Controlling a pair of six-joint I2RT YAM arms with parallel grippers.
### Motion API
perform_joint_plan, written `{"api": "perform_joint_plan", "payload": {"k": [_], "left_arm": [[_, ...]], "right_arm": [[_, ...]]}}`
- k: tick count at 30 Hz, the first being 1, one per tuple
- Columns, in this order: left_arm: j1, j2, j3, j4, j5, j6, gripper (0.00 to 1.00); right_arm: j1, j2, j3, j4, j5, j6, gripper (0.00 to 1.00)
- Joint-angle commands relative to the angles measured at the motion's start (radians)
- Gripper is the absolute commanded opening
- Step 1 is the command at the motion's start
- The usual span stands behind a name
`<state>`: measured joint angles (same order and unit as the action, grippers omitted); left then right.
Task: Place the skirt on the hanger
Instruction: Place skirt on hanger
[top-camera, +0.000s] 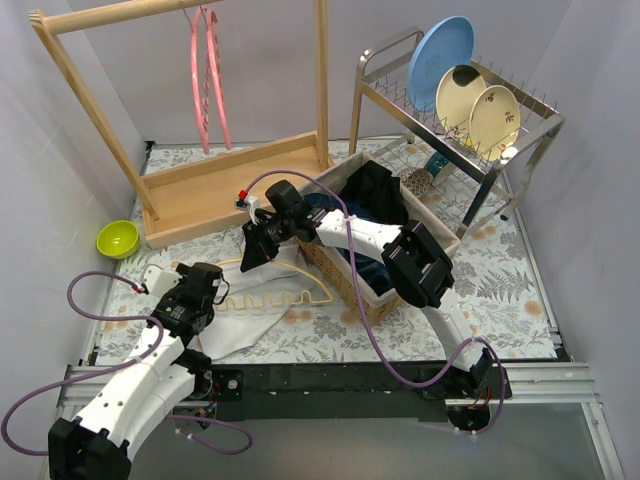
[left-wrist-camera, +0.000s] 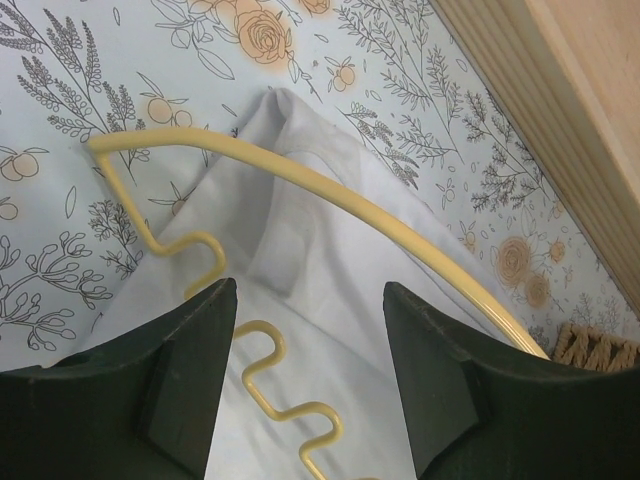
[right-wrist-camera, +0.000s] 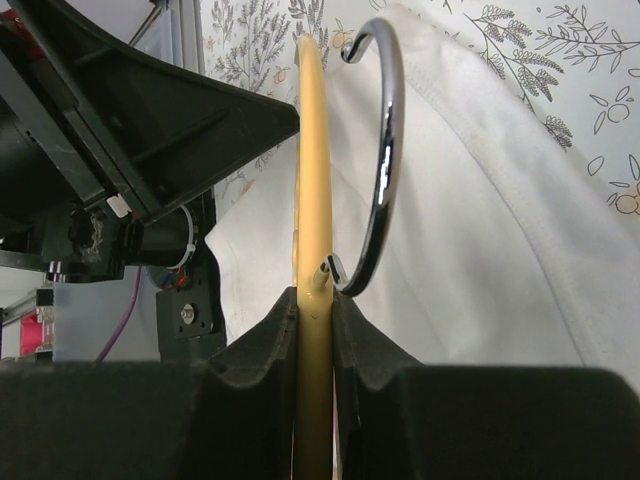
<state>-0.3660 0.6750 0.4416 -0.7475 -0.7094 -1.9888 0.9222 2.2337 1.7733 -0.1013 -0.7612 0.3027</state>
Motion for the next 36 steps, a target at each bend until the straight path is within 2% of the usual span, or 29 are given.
{"api": "perform_joint_plan", "payload": {"k": [1, 8, 15, 16, 20, 24, 27, 36], "left_arm": [[0.018, 0.000, -0.030, 0.053, 0.001, -0.078, 0.59], [0.074, 0.029, -0.072, 0.138, 0.053, -0.041, 0.49], [0.148, 0.054, -0.083, 0.214, 0.096, 0.007, 0.34], [0.151, 0.057, -0.081, 0.217, 0.099, 0.011, 0.27], [0.154, 0.032, -0.067, 0.203, 0.106, 0.022, 0.13], [0.154, -0.028, -0.018, 0.149, 0.113, 0.027, 0.03], [0.156, -0.077, 0.029, 0.111, 0.125, 0.035, 0.00], [0.156, -0.173, 0.137, 0.017, 0.176, 0.035, 0.00]], "right_arm": [[-0.005, 0.004, 0.049, 0.055, -0.039, 0.001, 0.01], [-0.008, 0.001, 0.048, 0.058, -0.043, 0.003, 0.01], [-0.009, 0.001, 0.046, 0.060, -0.044, 0.006, 0.01], [-0.013, 0.001, 0.046, 0.061, -0.044, 0.007, 0.01], [-0.017, -0.002, 0.044, 0.061, -0.044, 0.007, 0.01], [-0.023, 0.000, 0.051, 0.058, -0.040, 0.004, 0.01], [-0.031, 0.006, 0.072, 0.043, -0.036, -0.013, 0.01], [-0.055, 0.001, 0.101, 0.020, -0.044, -0.062, 0.01]]}}
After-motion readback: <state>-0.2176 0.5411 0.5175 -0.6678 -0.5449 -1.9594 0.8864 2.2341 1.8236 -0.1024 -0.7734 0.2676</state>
